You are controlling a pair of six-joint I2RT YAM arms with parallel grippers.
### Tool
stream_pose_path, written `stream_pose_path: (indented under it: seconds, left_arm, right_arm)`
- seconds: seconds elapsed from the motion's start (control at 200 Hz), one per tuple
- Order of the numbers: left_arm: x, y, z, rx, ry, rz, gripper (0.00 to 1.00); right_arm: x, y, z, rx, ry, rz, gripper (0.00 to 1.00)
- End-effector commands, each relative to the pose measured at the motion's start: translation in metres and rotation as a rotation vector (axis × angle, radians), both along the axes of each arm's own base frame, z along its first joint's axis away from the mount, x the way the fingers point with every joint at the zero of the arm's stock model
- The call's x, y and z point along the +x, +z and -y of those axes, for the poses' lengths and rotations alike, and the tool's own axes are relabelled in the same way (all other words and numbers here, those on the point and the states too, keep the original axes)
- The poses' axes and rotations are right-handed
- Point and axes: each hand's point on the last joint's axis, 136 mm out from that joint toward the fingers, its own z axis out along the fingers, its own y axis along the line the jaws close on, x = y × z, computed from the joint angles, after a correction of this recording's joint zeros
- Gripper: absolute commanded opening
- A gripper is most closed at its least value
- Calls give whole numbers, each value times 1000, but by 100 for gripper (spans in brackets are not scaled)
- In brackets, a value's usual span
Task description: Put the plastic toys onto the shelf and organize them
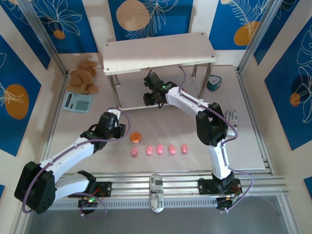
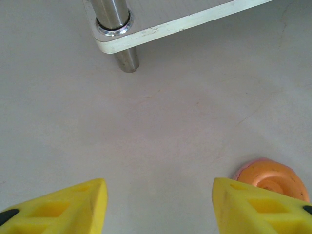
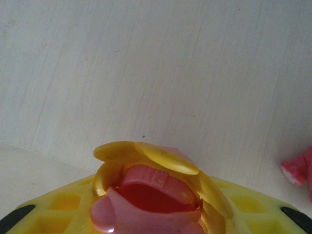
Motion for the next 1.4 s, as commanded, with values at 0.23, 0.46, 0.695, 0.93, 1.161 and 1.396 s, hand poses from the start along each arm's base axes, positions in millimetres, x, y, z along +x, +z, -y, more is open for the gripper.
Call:
stream_pose_path:
  seconds: [0.23, 0.46, 0.695, 0.93, 1.161, 1.396]
  left_arm:
    - [0, 4, -7, 11, 14, 4, 59]
    - [0, 3, -7, 9, 14, 3, 59]
    - [0, 2, -8, 11, 16, 1, 59]
    - [0, 2, -8, 12, 14, 0, 59]
    - [0, 4, -8, 8, 16, 4, 59]
    - [-1, 5, -9, 11, 16, 7, 59]
  right_arm:
    - [16, -3, 0, -7, 18, 5, 1]
    - [23, -9, 0, -12, 17, 1, 1]
    - [25, -19, 0, -18, 15, -30, 2]
    - [24, -22, 3, -18, 2, -52, 17]
    - [24, -18, 4, -11, -1, -47, 41]
    - [23, -15, 4, -12, 1, -31, 54]
